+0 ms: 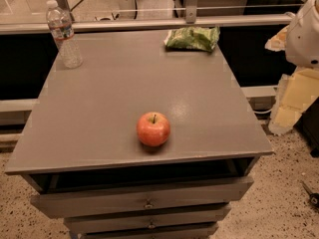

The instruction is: Move green jalapeno chip bag near water bottle

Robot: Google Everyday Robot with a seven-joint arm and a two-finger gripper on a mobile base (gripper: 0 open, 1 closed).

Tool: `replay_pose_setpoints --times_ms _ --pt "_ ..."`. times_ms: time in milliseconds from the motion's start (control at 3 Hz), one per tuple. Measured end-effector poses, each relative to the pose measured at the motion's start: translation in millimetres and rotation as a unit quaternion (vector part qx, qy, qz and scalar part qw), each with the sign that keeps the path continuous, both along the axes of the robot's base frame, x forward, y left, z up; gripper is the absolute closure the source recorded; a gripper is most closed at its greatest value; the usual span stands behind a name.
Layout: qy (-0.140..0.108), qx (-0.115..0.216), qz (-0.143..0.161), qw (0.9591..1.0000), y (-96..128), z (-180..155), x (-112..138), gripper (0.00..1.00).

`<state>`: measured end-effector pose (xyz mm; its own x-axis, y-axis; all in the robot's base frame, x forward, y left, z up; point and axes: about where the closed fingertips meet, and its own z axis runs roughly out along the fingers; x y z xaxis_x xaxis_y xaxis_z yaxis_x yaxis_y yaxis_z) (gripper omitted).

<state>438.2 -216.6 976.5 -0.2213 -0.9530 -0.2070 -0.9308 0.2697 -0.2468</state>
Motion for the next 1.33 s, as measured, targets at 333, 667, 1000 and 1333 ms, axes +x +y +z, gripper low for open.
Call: replay_pose_setpoints --times_ms 333,667,1000,1333 --pt "0.0 0.0 0.0 1.0 0 0 0 0.0" --pt "-0.022 0.005 -0.002 0.9997 2 -9 18 0.0" --pt "-0.075 0.028 -0.006 0.9967 5 -28 82 0.0" --pt "-0.139 0.069 -0.016 0.9878 10 -36 162 0.0"
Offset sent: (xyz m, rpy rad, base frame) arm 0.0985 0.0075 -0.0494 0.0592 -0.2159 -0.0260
